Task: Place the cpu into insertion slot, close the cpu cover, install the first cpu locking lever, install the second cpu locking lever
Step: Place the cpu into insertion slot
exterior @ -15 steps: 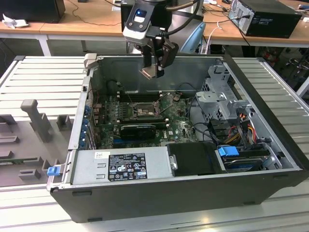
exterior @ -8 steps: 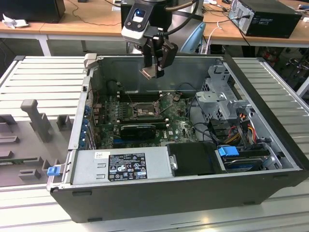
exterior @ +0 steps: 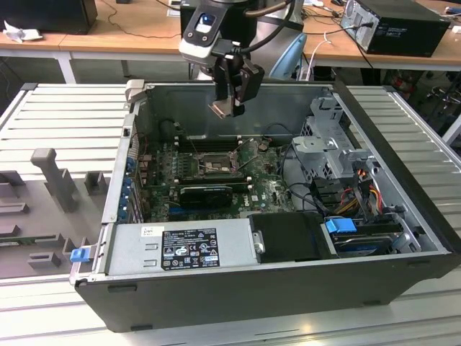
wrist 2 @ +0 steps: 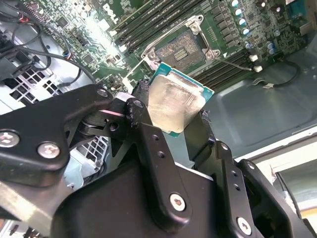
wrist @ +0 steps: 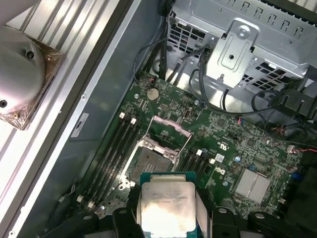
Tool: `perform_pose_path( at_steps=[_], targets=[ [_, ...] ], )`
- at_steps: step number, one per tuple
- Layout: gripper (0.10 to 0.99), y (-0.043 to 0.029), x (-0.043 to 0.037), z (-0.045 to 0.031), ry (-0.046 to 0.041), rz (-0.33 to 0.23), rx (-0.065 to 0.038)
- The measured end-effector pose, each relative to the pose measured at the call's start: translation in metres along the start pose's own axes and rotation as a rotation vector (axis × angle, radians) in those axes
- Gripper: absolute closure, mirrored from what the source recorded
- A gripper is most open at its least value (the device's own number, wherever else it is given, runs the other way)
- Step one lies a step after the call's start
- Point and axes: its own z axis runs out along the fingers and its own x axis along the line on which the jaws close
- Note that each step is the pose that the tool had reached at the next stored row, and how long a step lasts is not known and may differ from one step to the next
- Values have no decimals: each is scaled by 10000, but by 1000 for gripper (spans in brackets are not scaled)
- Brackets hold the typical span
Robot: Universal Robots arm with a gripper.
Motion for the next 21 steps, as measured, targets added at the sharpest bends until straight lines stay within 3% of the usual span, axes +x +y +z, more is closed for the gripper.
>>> perform_pose_path(
  at_steps=[10, 21],
  targets=[
    [557, -1, 0, 6, -64, 640, -9],
    [557, -3, -1, 40, -234, 2510, -43]
  ],
)
